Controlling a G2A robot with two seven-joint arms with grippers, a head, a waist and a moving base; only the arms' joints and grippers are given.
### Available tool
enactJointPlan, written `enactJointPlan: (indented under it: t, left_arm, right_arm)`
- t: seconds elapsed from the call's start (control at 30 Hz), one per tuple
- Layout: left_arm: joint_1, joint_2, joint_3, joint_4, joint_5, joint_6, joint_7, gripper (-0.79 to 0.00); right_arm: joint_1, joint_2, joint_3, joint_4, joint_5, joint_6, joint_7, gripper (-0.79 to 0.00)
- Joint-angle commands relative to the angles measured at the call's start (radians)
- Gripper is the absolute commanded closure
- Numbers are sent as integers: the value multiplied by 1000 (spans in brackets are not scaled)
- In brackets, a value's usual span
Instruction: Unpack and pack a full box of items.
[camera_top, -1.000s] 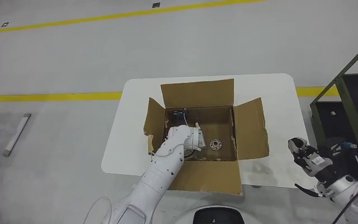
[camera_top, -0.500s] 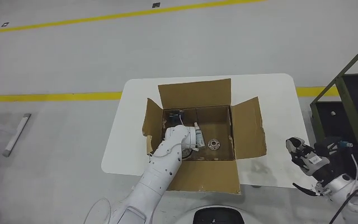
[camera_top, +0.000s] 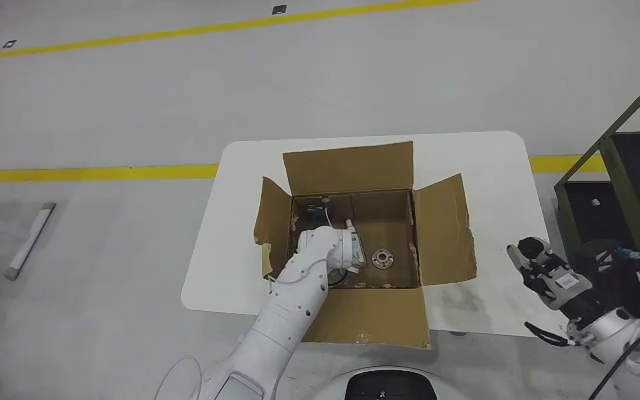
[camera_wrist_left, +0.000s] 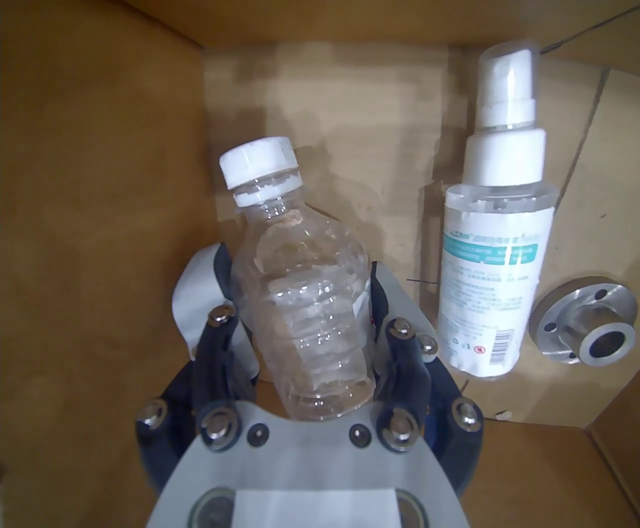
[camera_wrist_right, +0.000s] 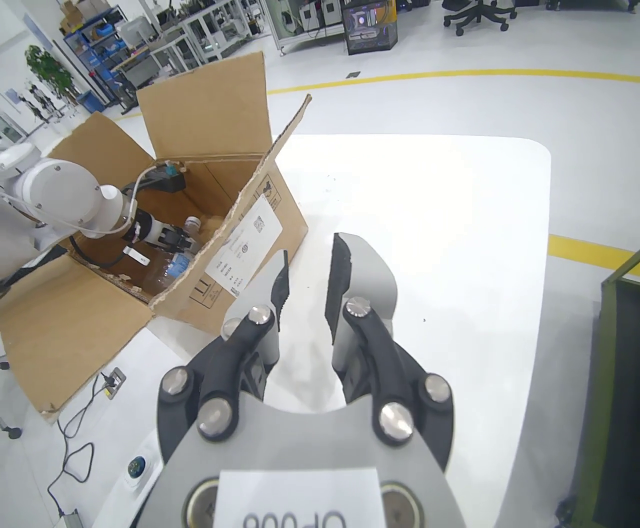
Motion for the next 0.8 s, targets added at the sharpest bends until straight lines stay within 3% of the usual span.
enactJointPlan:
  t: [0.0, 0.4, 0.57, 0.63, 0.77]
  left_arm:
    - [5, -1, -3, -18, 0, -11, 3, 0]
    - [91, 16, -19, -232, 81, -128, -14, 0]
    - [132, 22, -40, -331, 95, -160, -28, 0]
    - [145, 24, -50, -367, 94, -169, -30, 0]
    - [177, 28, -74, -419, 60, -220, 13, 0]
  right_arm:
    - [9, -1, 3, 7, 106, -8, 17, -379]
    - [118, 8, -20, 65, 536, -22, 285, -388]
    - [181, 12, -75, 108, 586, -3, 376, -382]
    - [204, 15, -89, 126, 536, 11, 390, -379]
    - [234, 14, -129, 153, 518, 24, 389, -314]
